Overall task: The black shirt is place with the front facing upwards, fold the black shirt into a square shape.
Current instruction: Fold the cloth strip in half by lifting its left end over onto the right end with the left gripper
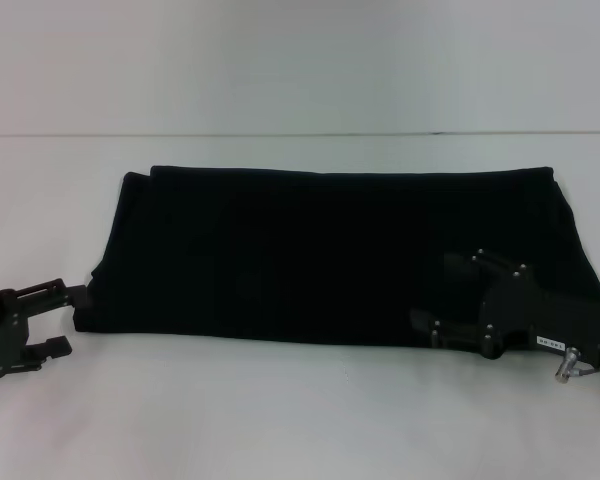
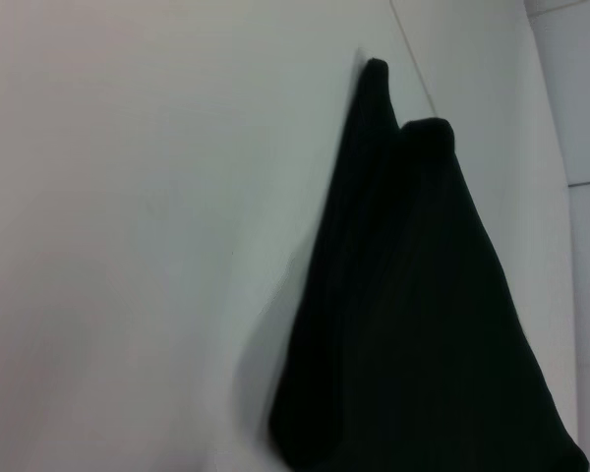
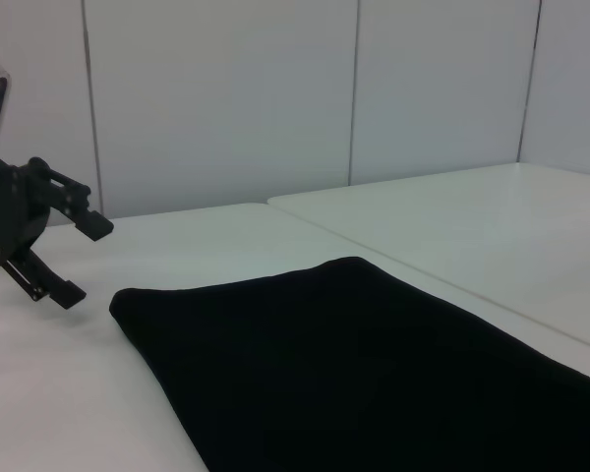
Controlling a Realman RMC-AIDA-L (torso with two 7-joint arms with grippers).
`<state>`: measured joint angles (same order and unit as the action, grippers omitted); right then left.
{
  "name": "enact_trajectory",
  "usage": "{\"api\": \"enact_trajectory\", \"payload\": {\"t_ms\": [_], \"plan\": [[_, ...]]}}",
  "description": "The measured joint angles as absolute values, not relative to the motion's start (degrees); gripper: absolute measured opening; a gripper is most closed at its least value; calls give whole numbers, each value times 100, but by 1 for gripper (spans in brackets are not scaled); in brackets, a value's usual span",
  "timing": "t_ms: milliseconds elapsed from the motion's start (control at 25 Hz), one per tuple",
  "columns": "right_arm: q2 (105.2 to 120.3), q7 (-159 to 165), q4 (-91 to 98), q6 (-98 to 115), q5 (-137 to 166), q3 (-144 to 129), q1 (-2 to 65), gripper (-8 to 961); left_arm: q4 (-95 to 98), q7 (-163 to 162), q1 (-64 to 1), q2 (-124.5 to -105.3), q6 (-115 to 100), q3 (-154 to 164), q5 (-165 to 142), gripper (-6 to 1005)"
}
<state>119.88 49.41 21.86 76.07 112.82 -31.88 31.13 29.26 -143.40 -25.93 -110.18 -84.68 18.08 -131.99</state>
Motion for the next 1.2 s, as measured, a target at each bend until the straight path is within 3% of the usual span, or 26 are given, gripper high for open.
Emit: {"api": "enact_trajectory", "payload": {"t_ms": [920,1200], "plan": [[11997,4984,2134,7670,11258,-3178,3114,931,2425,-14315,-3032,-11217,-7369,1965,-13210,890],[12001,4991,2088,7708,11258,-3141,3118,932,2420,-14251,-3164,-11272,-7157,1977,-13207,831]]}}
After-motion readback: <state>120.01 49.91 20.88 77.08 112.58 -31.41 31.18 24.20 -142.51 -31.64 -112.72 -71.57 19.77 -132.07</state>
